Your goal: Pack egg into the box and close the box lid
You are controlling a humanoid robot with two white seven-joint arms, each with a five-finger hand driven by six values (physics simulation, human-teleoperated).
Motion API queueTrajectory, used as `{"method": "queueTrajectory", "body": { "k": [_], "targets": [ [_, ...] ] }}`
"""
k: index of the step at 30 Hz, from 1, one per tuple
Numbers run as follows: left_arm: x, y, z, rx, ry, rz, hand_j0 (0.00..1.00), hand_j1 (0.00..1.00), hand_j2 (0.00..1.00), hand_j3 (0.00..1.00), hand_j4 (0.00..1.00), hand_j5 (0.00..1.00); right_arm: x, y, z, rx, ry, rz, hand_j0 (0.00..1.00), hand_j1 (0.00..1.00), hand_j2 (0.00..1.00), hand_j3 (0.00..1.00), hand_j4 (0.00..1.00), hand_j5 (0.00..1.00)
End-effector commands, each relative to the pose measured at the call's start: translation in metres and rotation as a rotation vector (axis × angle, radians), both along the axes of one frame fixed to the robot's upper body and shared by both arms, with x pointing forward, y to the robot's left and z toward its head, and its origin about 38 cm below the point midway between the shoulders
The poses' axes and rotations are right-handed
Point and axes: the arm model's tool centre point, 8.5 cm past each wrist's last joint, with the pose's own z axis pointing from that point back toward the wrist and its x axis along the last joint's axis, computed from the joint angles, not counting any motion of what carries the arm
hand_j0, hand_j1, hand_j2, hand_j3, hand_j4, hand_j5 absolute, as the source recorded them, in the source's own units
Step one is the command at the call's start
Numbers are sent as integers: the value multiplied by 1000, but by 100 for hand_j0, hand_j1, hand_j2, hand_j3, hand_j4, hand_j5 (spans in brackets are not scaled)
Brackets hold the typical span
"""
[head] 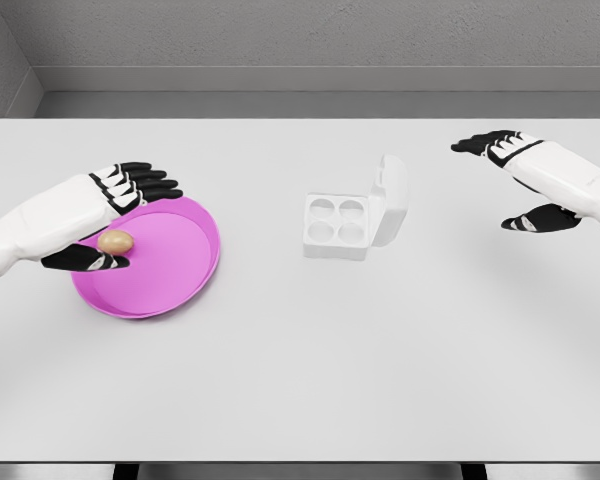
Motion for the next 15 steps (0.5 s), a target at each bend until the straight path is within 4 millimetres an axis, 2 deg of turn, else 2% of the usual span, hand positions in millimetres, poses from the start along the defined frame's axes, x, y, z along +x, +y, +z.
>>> {"method": "queueTrajectory", "body": {
  "k": [1, 5, 8, 11, 15],
  "targets": [
    [0, 1, 0, -4, 3, 3, 100, 100, 100, 100, 100, 100, 0, -1, 1, -1, -1, 0, 100, 100, 100, 100, 100, 100],
    [-2, -2, -1, -2, 12, -10, 100, 100, 100, 100, 100, 100, 2, -3, -2, -7, 3, -18, 100, 100, 100, 100, 100, 100],
    [-1, 2, 3, 17, 16, -2, 100, 100, 100, 100, 100, 100, 11, -17, -20, -15, 33, -75, 100, 100, 100, 100, 100, 100],
    [5, 13, 8, 17, 91, 74, 100, 100, 100, 100, 100, 100, 11, -20, -27, -33, 44, -86, 100, 100, 100, 100, 100, 100],
    [17, 16, 23, 67, 182, 101, 100, 100, 100, 100, 100, 100, 6, -17, -44, -62, 82, -71, 100, 100, 100, 100, 100, 100]
  ]
}}
